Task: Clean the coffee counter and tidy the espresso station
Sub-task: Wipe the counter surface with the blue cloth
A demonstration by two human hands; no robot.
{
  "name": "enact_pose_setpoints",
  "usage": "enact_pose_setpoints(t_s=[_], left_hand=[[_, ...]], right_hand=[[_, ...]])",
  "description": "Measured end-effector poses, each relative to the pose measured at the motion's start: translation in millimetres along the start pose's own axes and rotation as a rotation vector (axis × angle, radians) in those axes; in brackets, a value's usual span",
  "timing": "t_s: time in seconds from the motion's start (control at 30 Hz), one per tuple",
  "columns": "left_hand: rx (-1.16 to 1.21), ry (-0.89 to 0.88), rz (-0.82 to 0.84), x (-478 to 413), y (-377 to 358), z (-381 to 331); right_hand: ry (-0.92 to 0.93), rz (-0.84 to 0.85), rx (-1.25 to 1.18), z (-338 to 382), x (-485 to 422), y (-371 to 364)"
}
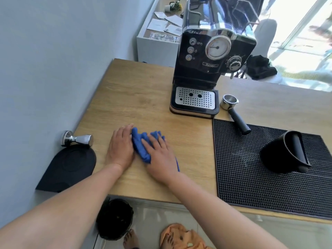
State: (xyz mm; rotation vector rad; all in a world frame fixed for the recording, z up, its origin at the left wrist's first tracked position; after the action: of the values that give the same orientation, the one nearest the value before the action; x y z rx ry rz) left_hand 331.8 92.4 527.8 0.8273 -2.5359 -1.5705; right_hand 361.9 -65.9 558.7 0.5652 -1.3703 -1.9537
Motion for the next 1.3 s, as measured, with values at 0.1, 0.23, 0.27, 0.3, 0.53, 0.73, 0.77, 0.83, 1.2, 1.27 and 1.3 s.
enact_pose_setpoints(t_s=[0.1,0.23,0.27,0.3,0.53,0.73,0.77,0.83,1.2,1.27,1.3], left_hand=[[-0.002,-0.002,0.009,1,0,0],[-0.021,0.007,0.02,0,-2,-1],[-0.022,0.008,0.02,-1,-2,-1],[-0.027,0.009,0.022,-1,-3,-1],[0.071,0.058,0.009,-3,0,1],[0.207,0.138,0.125,-11,17,0],[0.174,0.11,0.173,-13,22,1],[0.061,0.048,0.226,-11,30,9],[-0.091,-0.027,0.185,11,38,39],[-0.098,-0.048,0.174,12,36,42],[-0.101,-0.06,0.162,12,35,42]], right_hand=[[0.032,0.023,-0.027,-31,44,4],[-0.365,-0.14,0.063,-90,29,23],[-0.443,-0.159,0.082,-93,15,25],[-0.493,-0.171,0.094,-89,1,26],[-0.226,-0.063,0.047,-14,-33,0],[0.172,0.111,0.015,-40,68,5],[0.146,0.101,0.005,-58,75,12],[-0.034,0.029,-0.005,-86,72,23],[0.04,0.0,-0.019,37,23,-27],[0.201,0.064,-0.01,36,56,-30],[0.258,0.1,-0.002,24,73,-28]])
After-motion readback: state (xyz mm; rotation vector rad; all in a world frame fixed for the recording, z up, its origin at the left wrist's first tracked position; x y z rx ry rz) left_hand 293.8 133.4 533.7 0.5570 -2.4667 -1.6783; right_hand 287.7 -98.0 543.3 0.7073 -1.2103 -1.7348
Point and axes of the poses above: each hand's wrist, its own x-axis away from the middle knuckle, its own y-axis out of the back of the hand, z = x × y, the point moved 1 cm from there along -x, towards the middle knuckle, and after that the axes turned 1 degree about y, right-handed, at the moved point
